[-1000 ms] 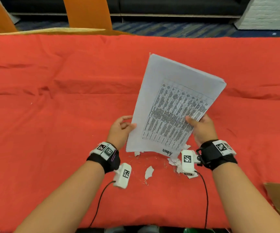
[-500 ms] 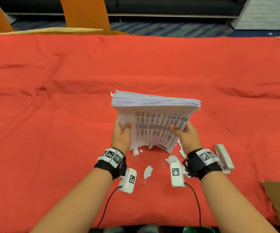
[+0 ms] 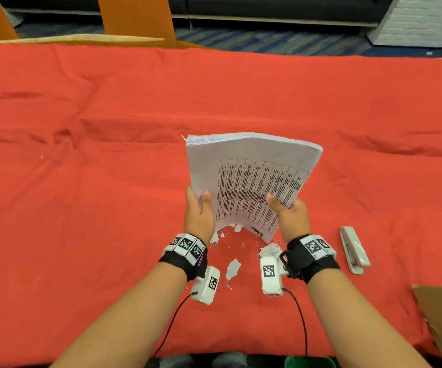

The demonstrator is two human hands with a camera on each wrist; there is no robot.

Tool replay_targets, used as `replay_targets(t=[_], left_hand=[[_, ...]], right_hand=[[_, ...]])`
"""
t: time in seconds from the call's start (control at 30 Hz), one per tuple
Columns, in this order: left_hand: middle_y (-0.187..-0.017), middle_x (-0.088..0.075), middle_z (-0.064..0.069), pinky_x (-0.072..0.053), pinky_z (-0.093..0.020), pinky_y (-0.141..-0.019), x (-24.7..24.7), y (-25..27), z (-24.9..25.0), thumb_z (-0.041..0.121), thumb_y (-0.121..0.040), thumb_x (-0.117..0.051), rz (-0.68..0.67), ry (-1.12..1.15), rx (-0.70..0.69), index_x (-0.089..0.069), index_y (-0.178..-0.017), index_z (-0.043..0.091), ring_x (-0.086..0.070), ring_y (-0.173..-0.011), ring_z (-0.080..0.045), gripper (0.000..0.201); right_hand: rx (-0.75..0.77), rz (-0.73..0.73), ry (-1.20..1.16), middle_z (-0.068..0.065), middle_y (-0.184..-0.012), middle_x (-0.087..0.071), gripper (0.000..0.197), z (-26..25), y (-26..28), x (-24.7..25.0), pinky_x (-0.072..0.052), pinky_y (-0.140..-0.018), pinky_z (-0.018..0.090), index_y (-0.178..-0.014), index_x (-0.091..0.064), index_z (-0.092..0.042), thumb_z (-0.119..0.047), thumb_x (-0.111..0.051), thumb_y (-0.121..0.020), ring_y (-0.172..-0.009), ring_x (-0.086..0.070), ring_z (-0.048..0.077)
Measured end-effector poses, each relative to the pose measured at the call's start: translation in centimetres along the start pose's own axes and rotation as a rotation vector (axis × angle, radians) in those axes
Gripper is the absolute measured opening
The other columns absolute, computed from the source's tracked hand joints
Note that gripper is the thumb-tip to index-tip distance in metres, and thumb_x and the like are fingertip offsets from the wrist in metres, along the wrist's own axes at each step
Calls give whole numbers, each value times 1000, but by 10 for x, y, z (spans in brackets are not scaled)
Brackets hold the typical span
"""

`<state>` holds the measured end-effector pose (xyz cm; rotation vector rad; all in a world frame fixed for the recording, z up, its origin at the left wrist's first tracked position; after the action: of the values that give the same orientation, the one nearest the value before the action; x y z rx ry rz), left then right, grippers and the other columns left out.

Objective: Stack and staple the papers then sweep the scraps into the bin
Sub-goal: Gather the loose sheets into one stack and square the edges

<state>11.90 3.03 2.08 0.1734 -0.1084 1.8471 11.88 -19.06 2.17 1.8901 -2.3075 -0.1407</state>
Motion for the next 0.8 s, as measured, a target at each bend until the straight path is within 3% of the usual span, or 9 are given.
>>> replay_targets(t=[0.1,0.2,0.27,0.37,0.53,0.6,0.67,0.73,0.8], left_hand=[[-135,-44,14,-30,-17,-105,-1,-5,-2,26,-101,-36,-9,0,9,-29,-140,10,-40,-124,8,42],[-110,-48,26,-33,-6,-87,-2,-7,-10,21,-101,-36,-19,12,12,-35,-121,19,-45,-95,30,20],[-99,-46,25,-33,-6,-81,-5,-5,-13,18,-101,-37,-41,11,2,-37,-116,20,-45,-85,30,15],[-99,-46,24,-33,5,-75,-6,-6,-14,17,-101,-38,-46,10,-20,-36,-111,26,-46,-85,29,14],[-102,-48,27,-34,1,-77,-12,-9,-14,16,-101,-38,-78,-39,-16,-34,-116,27,-47,-88,29,19],[-103,-53,20,-36,-2,-77,-13,-15,3,15,-100,-39,-70,-71,-41,-40,-117,21,-53,-91,17,18],[-104,-59,6,-40,-7,-73,-14,-23,34,11,-98,-41,-70,-132,-125,-46,-117,9,-57,-93,-6,20],[-100,-61,-3,-43,-18,-68,-15,-33,65,9,-97,-41,-94,-238,-216,-48,-112,4,-58,-88,-17,17],[-90,-61,-9,-46,-35,-68,-18,-42,94,9,-95,-42,-142,-402,-309,-47,-103,4,-59,-81,-29,11]], right_hand=[[-12,-1,-12,-6,-118,-67,34,-1,-3,1,-46,-95,30,-117,-62,-17,-27,-67,-85,-111,-61,11],[-36,-19,-34,-10,-115,-67,26,4,-5,1,-45,-96,33,-108,-64,-26,-26,-68,-83,-110,-62,10],[-47,-23,-50,-15,-106,-67,17,4,-5,1,-46,-92,29,-98,-64,-30,-23,-68,-84,-103,-62,4],[-50,-20,-78,-21,-96,-67,18,4,-8,1,-45,-76,15,-92,-63,-32,-15,-66,-86,-87,-62,-11],[-52,-21,-72,-22,-93,-65,18,6,-11,4,-46,-83,22,-88,-61,-32,-14,-66,-85,-88,-60,-8],[-44,-6,-58,-19,-92,-66,16,2,-16,9,-47,-90,30,-86,-62,-31,-16,-68,-84,-89,-60,-4],[-31,-18,-20,-10,-100,-71,14,-7,-21,15,-48,-98,40,-93,-66,-29,-20,-70,-82,-97,-66,7],[15,-11,42,-4,-117,-67,38,-21,-31,30,-46,-102,45,-115,-61,-21,-21,-73,-80,-108,-63,13],[127,104,129,3,-137,-50,78,-53,-37,57,-38,-109,46,-136,-39,-15,-30,-78,-71,-122,-52,16]])
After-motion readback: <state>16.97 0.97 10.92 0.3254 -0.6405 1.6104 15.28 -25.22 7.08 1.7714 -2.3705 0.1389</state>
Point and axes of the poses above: each hand's wrist, its own y-axis away from the middle knuckle, its own x-axis out of the back of the hand, z = x × y, the point moved 8 cm from there along -y, towards the middle knuckle
